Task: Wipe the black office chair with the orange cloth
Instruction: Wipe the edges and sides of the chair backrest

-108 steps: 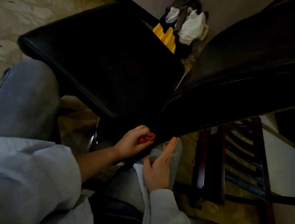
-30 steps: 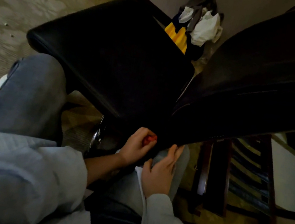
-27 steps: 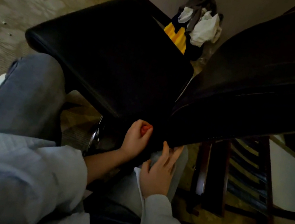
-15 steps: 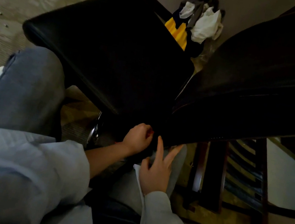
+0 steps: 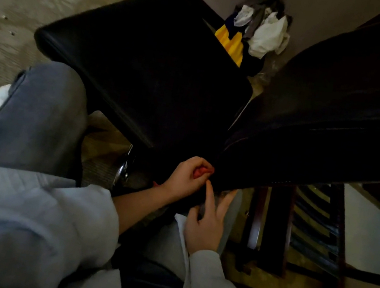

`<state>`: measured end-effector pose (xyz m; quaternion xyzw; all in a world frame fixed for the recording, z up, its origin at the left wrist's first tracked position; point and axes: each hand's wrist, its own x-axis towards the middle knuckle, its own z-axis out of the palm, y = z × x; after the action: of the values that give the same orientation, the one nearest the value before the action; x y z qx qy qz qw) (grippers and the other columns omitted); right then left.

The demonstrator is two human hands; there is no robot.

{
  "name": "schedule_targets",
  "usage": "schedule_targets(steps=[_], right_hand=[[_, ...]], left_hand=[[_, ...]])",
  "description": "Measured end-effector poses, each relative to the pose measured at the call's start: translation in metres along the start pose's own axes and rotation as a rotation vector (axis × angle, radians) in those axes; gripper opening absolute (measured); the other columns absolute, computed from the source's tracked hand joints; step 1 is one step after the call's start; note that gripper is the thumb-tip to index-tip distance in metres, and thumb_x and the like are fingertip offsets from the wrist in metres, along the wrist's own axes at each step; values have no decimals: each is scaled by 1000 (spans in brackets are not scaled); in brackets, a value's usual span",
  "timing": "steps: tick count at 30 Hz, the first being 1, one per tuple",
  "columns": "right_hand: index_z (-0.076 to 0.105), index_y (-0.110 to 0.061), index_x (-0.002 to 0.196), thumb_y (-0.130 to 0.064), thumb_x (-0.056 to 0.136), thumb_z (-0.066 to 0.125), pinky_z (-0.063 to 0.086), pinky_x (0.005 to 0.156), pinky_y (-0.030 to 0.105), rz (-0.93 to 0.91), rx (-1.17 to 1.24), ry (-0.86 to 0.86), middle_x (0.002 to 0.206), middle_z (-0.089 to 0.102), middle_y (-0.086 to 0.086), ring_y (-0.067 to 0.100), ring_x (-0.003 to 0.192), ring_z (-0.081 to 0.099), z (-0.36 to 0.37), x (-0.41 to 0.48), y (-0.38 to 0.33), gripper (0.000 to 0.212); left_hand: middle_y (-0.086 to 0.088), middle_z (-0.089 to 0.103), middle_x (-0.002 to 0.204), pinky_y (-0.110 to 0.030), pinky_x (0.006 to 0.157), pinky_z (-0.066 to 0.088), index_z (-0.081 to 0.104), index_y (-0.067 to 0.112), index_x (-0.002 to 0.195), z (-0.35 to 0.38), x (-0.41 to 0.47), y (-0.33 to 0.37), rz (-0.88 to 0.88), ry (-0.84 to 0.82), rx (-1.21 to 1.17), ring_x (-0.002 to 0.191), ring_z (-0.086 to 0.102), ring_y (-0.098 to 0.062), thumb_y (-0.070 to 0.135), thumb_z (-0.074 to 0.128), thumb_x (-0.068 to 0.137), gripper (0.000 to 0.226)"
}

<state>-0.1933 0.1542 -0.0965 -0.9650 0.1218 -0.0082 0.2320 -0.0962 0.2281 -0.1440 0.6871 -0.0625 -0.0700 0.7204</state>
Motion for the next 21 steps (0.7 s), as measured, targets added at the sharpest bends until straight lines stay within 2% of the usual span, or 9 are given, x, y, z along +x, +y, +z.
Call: schedule_targets(steps=[3, 6, 9, 11, 13, 15, 17, 21], right_hand=[[19, -47, 136, -7, 88, 53, 44, 99, 45, 0, 10, 15, 149, -22, -13, 24, 142, 24, -1, -1, -1, 71], [23, -48, 136, -7, 87, 53, 47, 94, 47, -12, -3, 32, 150, -21, -14, 27, 138, 32, 0, -1, 0, 71], [26, -42, 140, -7, 88, 53, 46, 96, 45, -10, -13, 28, 149, -22, -14, 25, 141, 27, 1, 0, 0, 69], [29, -36, 144, -7, 88, 52, 45, 97, 45, -9, -18, 35, 149, -21, -13, 26, 141, 28, 1, 0, -1, 67], [26, -35, 145, -8, 89, 52, 45, 97, 45, 0, -16, 36, 148, -20, -14, 28, 139, 31, 0, 0, -2, 68], [20, -40, 142, -8, 90, 51, 42, 101, 42, -4, -5, 22, 146, -21, -15, 25, 142, 25, -2, 0, -3, 69], [17, -43, 139, -7, 91, 50, 40, 104, 38, -11, 7, 11, 145, -22, -16, 21, 144, 17, -4, 0, -4, 69], [21, -46, 137, -7, 90, 50, 45, 97, 40, -12, 3, 23, 147, -22, -17, 20, 144, 20, -5, -1, -5, 67]], left_hand=[[-8, 65, 97, -17, 76, 47, 66, 8, 95, -3, -1, -11, -68, 9, 77, 88, 63, -16, 6, 61, 86, 10], [-8, 66, 96, -23, 78, 50, 67, 9, 95, -6, -2, -17, -118, 19, 89, 89, 64, -18, 7, 61, 87, 11], [-2, 65, 93, -10, 75, 47, 68, 6, 96, -5, -3, -2, -80, 18, -8, 83, 61, -3, 4, 61, 88, 11], [-1, 64, 92, -9, 77, 46, 67, 4, 97, -4, -1, 10, -37, -7, -51, 82, 59, 1, 1, 61, 87, 11], [-2, 64, 94, -14, 81, 47, 66, 4, 97, -6, 1, 13, 0, -30, -66, 85, 59, -3, 0, 61, 87, 12], [-2, 64, 96, -16, 83, 47, 66, 5, 98, -8, 0, 12, 4, -54, -73, 88, 60, -5, 0, 60, 87, 13], [-2, 64, 96, -14, 81, 47, 66, 5, 98, -8, -1, 10, -1, -56, -42, 87, 59, -4, 0, 60, 87, 14], [-3, 64, 91, -17, 72, 47, 66, 6, 96, -8, -1, 1, -85, -21, 46, 82, 61, -10, 5, 61, 87, 10]])
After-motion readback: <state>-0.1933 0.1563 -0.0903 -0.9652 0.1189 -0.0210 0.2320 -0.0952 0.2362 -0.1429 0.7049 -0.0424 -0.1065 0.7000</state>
